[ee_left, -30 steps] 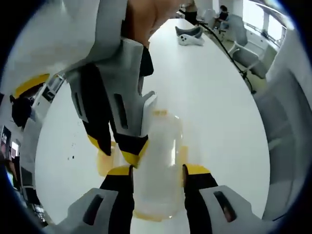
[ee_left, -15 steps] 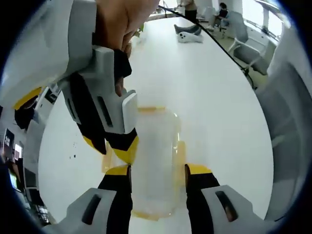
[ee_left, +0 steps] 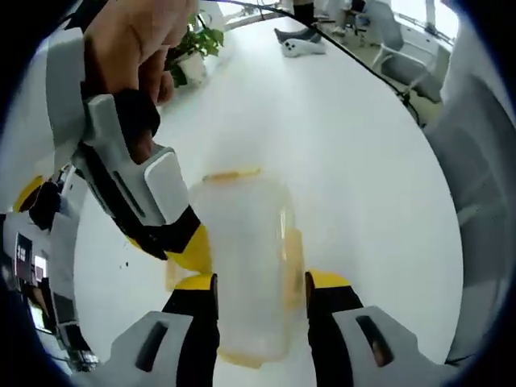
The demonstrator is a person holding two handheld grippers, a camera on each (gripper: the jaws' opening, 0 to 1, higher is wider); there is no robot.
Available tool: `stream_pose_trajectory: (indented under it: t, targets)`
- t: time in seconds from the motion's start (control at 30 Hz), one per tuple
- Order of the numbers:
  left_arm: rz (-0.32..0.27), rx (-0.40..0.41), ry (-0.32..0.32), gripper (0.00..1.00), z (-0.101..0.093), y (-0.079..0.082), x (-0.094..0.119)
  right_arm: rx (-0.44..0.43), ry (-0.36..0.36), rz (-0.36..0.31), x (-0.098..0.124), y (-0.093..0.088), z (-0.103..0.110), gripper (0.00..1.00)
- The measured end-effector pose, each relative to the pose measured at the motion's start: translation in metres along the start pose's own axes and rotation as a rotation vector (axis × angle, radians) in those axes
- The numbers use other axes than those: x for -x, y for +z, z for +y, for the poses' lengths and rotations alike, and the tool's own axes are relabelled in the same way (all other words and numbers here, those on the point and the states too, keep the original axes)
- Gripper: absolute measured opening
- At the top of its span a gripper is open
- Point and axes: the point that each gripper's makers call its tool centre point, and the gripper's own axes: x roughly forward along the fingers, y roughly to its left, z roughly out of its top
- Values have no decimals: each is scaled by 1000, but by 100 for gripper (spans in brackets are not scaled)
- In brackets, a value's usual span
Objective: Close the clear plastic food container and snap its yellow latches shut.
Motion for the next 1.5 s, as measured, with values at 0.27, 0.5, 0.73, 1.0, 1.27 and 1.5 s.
stream_pose_trajectory:
  t: [0.27,0.5,0.73,1.0,1.27,1.5]
  targets:
    - [23,-19,49,41,1,-1,-3,6,45,36,-2,0,1,26]
    - [32,-13,73,41,1,-2,-5,-7,76,67,-4,-1,2,26]
    - [53,-8,95,39,3,-3,-7,10,102,109,-6,-1,2,25]
    - [56,10,122,34,4,-3,-8,-7,148,186,-8,2,-8,12]
    - [41,-14,106,35,7,-2,-9,-1,192,235,-8,0,-6,13]
    - [49,5,121,34,7,-2,-8,-77,265,207,-15,-4,7,22]
